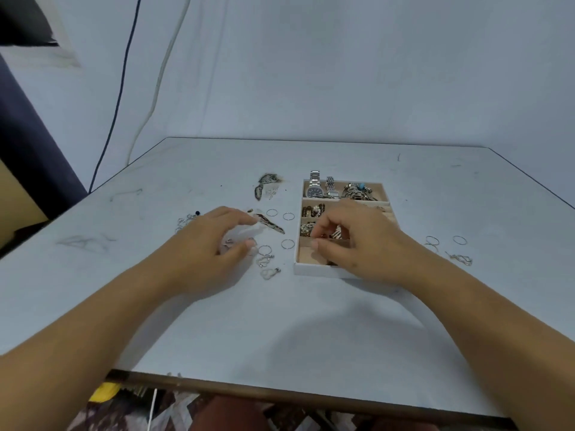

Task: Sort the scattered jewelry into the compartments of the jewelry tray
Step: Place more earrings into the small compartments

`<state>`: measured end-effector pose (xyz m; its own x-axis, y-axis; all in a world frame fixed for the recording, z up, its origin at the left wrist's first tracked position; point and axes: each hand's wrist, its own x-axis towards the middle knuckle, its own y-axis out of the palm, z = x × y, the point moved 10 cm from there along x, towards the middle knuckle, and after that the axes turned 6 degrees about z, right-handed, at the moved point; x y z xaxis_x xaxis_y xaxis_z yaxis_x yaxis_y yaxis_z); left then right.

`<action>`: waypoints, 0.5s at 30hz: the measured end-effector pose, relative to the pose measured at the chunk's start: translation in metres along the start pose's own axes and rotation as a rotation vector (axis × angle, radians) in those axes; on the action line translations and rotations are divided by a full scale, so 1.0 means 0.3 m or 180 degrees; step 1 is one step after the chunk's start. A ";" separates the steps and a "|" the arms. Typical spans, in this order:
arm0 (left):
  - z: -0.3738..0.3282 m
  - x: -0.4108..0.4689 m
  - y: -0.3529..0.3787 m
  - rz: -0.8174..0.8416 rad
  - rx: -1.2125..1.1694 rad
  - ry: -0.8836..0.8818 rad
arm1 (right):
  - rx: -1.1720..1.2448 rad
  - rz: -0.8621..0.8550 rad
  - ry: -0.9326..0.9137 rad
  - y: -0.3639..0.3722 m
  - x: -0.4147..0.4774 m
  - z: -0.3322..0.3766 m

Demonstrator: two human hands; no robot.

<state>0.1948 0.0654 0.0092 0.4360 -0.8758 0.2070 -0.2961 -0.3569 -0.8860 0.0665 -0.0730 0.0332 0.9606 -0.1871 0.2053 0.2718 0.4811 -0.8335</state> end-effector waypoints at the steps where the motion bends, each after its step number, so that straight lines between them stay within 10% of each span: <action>1: 0.020 -0.019 -0.008 0.0031 0.0087 -0.0034 | -0.0034 0.0103 -0.0091 0.020 0.010 0.024; 15: 0.110 -0.160 0.012 -0.0147 0.0048 -0.0169 | -0.0837 0.1078 -0.0013 0.201 0.163 0.143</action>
<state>0.2008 0.1170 -0.0176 0.4935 -0.8399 0.2259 -0.2620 -0.3912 -0.8822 0.1325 -0.0164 0.0151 0.9935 -0.0524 -0.1010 -0.0825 0.2801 -0.9564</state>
